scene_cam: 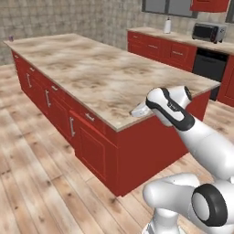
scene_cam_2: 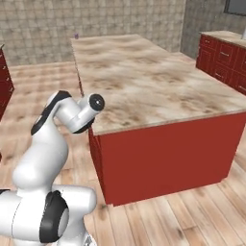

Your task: Four empty soda cans are scattered around the kitchen. Gather all the cans and cluster them next to the stove for recycling.

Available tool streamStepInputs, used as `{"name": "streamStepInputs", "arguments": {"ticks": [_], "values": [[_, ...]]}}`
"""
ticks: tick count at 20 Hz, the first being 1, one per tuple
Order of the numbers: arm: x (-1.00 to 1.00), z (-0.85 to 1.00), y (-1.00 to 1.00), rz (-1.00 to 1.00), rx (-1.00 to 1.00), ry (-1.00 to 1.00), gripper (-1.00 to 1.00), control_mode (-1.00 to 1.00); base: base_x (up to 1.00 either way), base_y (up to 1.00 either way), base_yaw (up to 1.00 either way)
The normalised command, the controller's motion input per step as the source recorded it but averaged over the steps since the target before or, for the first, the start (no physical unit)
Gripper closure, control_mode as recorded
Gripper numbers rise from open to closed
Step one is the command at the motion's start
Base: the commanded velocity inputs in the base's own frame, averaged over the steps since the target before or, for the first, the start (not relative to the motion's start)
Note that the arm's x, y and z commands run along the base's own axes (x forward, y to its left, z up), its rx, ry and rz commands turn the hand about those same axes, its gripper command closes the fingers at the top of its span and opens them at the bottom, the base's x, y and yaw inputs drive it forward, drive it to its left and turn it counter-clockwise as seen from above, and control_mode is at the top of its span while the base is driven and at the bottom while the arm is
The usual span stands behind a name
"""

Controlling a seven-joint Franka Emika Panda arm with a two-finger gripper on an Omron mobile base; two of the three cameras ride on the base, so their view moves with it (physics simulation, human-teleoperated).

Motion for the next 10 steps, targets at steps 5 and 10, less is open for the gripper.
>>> {"name": "streamStepInputs", "arguments": {"ticks": [5,10], "values": [[0.0,0.0,0.0,0.0,0.0,0.0,-1.0,1.0,0.0,0.84,0.0],[0.0,0.0,0.0,0.0,0.0,0.0,-1.0,1.0,0.19,0.85,0.03]]}}
